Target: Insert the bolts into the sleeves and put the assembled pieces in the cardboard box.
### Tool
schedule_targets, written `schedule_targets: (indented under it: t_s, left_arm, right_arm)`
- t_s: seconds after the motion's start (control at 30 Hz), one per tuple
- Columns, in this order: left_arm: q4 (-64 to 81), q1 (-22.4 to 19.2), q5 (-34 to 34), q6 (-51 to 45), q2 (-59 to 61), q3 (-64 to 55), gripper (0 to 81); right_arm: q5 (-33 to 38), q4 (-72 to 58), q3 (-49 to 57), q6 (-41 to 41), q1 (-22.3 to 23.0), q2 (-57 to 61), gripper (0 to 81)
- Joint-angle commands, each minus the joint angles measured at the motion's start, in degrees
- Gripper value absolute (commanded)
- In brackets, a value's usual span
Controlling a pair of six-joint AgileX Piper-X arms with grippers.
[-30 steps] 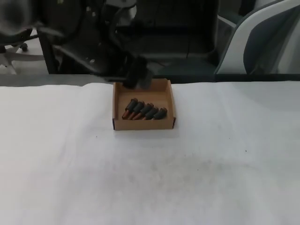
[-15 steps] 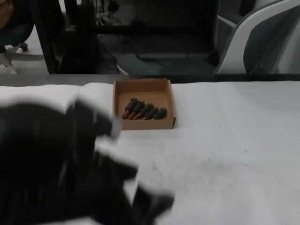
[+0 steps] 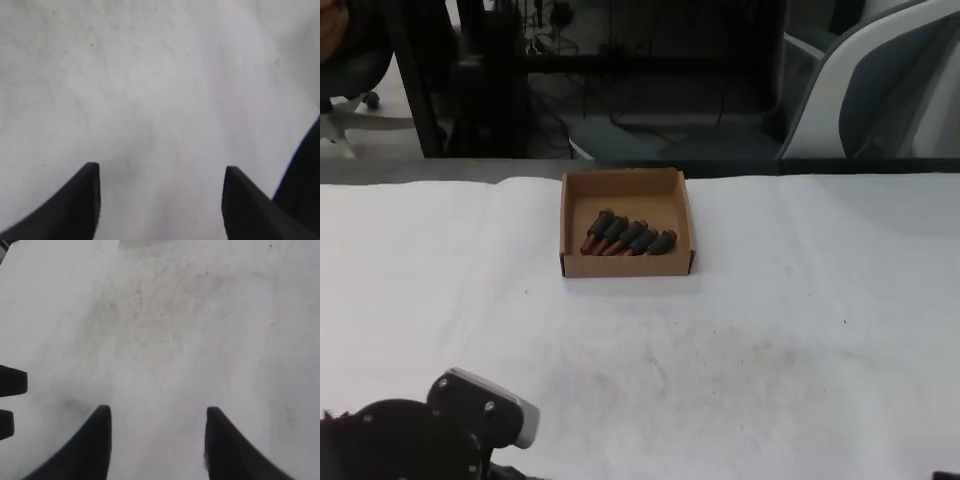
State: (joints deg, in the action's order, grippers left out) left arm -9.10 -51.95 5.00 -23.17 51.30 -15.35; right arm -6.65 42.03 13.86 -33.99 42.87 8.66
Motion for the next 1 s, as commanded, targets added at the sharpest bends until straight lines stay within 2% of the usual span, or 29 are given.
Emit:
schedule_targets:
  t_s: [0.0,0.33,0.6,0.97]
  left_arm:
    - [4.1,0.0,-4.5,-0.4,-0.6,1.8,68.5]
    - [9.8,0.0,-5.9,-3.7,-0.6,8.9,68.5]
    - [10.3,0.0,-6.1,-8.8,-0.6,12.7,68.5]
    - [10.3,0.0,-6.1,-9.0,-0.6,13.2,68.5]
  right_arm:
    - [1.7,-5.6,-3.8,-0.9,-0.2,-0.3,55.9]
    - [5.9,-11.7,-12.7,-3.7,-0.2,-0.3,55.9]
    - [6.6,-12.1,-13.9,-4.3,-0.2,-0.3,55.9]
    - [6.2,-12.2,-13.9,-3.8,-0.2,-0.3,55.9]
